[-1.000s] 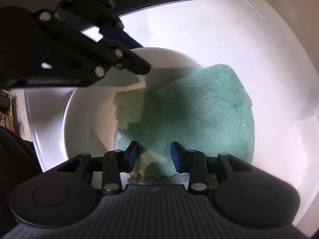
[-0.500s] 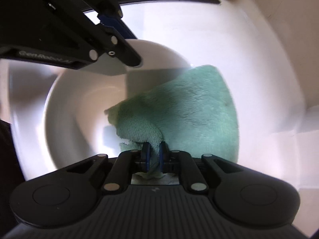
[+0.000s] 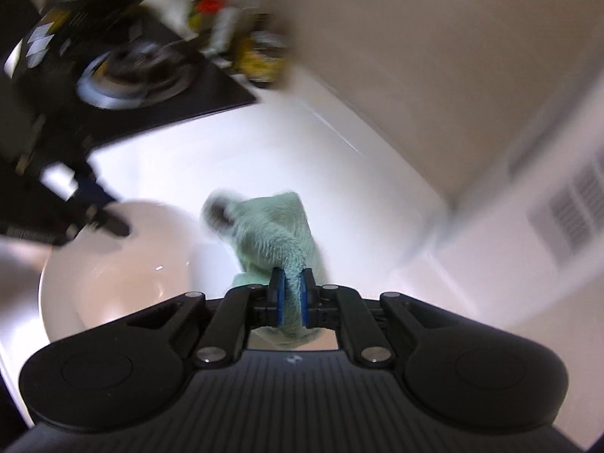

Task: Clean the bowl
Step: 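Rub the green towel around the bowl interior with the right gripper while the left gripper holds the rim, then lift the green towel out and bring it to the bowl rim with the right gripper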

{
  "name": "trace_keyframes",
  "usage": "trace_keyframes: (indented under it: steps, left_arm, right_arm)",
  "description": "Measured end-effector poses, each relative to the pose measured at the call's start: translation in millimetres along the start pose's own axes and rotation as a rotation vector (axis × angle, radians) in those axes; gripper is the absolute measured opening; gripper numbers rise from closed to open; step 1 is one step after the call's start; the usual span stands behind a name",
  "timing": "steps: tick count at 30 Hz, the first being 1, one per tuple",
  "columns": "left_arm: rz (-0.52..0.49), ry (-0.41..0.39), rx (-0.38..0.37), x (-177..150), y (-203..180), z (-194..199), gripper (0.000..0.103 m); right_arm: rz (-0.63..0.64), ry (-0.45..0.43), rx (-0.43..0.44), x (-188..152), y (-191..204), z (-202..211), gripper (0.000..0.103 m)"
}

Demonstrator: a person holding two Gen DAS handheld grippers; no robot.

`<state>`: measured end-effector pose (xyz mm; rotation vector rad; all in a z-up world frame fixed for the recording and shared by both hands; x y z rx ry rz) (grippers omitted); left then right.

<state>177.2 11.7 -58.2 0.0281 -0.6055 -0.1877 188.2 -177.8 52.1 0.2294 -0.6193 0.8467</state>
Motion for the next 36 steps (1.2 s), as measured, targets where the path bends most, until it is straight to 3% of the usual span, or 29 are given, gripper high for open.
trace_keyframes:
  steps: [2, 6, 14, 17, 23, 30, 34, 36]
  left_arm:
    - [0.002, 0.000, -0.005, 0.3, 0.7, -0.5, 0.010]
    - [0.010, 0.005, -0.020, 2.0, 3.2, -1.7, 0.011]
    - [-0.001, 0.016, -0.036, 2.9, 5.9, -1.4, 0.013]
    - [-0.016, 0.019, -0.026, 2.9, 4.4, -1.8, 0.013]
    - [-0.024, 0.026, -0.017, 1.1, 2.9, -1.2, 0.013]
    - [-0.029, 0.037, -0.007, -0.2, 1.4, -0.9, 0.014]
    - [-0.033, 0.041, -0.005, -1.1, 2.0, -0.8, 0.016]
    - [-0.036, 0.041, -0.007, 1.3, 4.2, -0.8, 0.016]
  right_arm:
    - [-0.188, 0.001, 0.082, -0.2, -30.7, -27.8, 0.005]
    - [-0.379, 0.004, 0.113, -21.2, -36.6, -68.6, 0.005]
    - [-0.725, -0.059, 0.338, -71.3, -28.4, -89.2, 0.006]
    - [-0.755, -0.064, 0.353, -86.5, -23.6, -85.6, 0.007]
    - [-0.839, -0.128, 0.559, -89.2, -13.4, -67.2, 0.007]
    - [-0.828, -0.176, 0.553, -80.6, -18.4, -71.9, 0.012]
    - [-0.812, -0.227, 0.549, -74.4, -17.5, -72.2, 0.031]
    - [-0.792, -0.261, 0.522, -73.0, -16.2, -71.9, 0.031]
Point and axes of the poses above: each gripper's, at about its wrist camera, not at the fingertips, and z roughly against the way its jaws point, y to its left, x to its top, the point moved 5 cm from there along -z, roughly the way its jaws point, and after that the axes turned 8 degrees about x, right-handed, at the moved point
